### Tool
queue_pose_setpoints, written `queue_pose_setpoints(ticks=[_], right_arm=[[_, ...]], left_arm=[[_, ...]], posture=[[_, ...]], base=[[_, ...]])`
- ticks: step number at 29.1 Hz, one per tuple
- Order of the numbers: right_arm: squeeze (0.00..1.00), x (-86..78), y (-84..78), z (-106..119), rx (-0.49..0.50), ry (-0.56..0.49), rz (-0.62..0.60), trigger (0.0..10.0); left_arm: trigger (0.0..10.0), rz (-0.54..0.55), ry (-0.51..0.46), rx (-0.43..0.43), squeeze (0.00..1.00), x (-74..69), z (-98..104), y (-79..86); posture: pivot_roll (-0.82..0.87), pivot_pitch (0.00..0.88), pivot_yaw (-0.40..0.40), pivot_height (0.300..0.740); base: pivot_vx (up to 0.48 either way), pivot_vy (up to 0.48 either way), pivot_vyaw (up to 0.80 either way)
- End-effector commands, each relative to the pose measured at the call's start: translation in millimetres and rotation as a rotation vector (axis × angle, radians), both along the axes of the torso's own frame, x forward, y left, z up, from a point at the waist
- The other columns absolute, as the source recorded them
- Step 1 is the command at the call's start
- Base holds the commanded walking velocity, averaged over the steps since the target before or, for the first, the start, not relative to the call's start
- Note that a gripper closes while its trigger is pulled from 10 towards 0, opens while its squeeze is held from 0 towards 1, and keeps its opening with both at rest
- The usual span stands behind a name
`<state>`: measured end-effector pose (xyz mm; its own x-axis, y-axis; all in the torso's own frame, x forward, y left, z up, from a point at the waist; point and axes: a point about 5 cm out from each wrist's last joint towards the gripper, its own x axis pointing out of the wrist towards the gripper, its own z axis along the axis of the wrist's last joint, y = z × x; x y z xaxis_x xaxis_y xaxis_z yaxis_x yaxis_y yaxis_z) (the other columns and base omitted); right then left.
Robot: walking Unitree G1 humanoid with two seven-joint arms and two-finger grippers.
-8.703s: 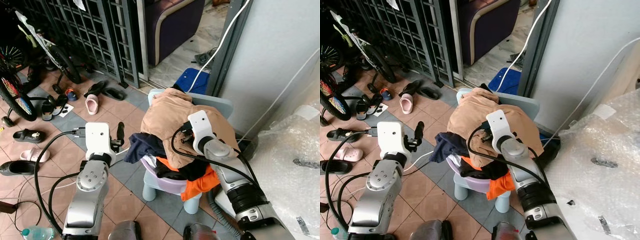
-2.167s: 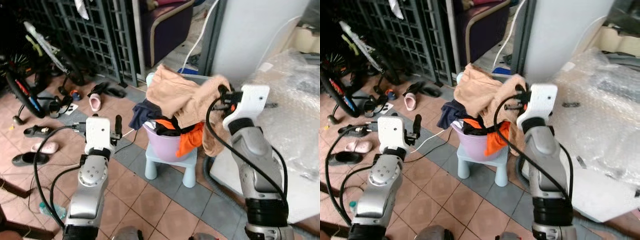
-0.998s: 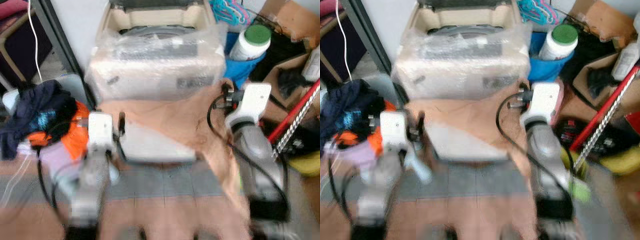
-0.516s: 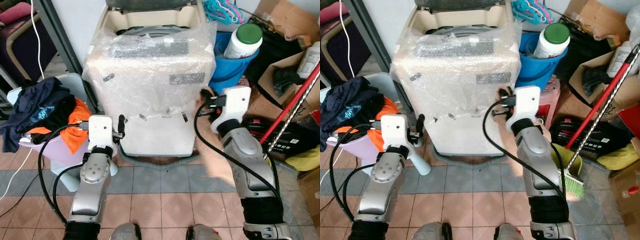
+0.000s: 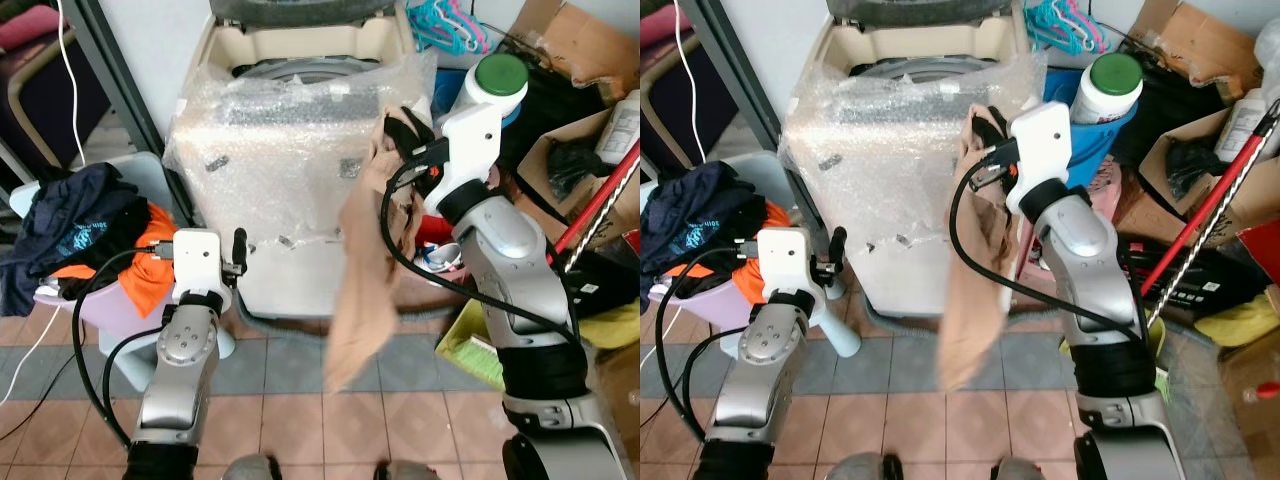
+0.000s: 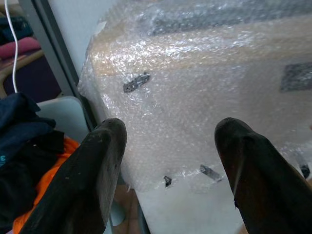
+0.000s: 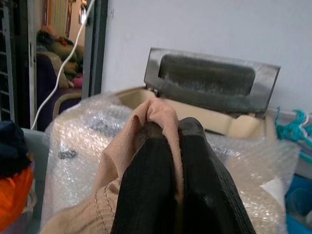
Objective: Clothes washing
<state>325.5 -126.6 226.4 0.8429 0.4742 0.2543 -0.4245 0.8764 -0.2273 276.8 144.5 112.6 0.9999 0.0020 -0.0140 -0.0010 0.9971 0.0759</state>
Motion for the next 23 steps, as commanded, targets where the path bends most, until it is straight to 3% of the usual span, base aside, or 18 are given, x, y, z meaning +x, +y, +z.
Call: queue_pose_setpoints(ticks=[1, 6, 16, 23], right_arm=[[0.0, 1.4, 1.4, 13.6, 0.01, -0.055, 0.018, 10.0], [0.0, 2.9, 5.1, 18.8, -0.021, -0.096, 0.053, 10.0], [0.0, 16.1, 15.5, 42.4, -0.096, -0.18, 0.153, 10.0], [0.0, 24.1, 30.5, 59.5, -0.143, -0.224, 0.267, 10.0]], left_arm=[[10.0, 0.008, 0.006, -0.004, 0.0, 0.7, 0.3, 4.1], [10.0, 0.006, 0.004, -0.008, 0.0, 2.2, 0.9, 4.2], [10.0, -0.001, 0.008, -0.021, 0.0, 4.9, 1.1, 0.6], [10.0, 0.004, 0.014, -0.038, 0.0, 6.2, 0.3, -0.8]], posture=[[-0.04, 0.058, 0.085, 0.74], [-0.04, 0.053, 0.087, 0.74], [-0.04, 0.039, 0.082, 0.74], [-0.05, 0.031, 0.074, 0.74]], base=[[0.435, 0.0, 0.0], [0.428, 0.0, 0.16], [0.343, 0.334, 0.43], [0.323, 0.355, 0.0]])
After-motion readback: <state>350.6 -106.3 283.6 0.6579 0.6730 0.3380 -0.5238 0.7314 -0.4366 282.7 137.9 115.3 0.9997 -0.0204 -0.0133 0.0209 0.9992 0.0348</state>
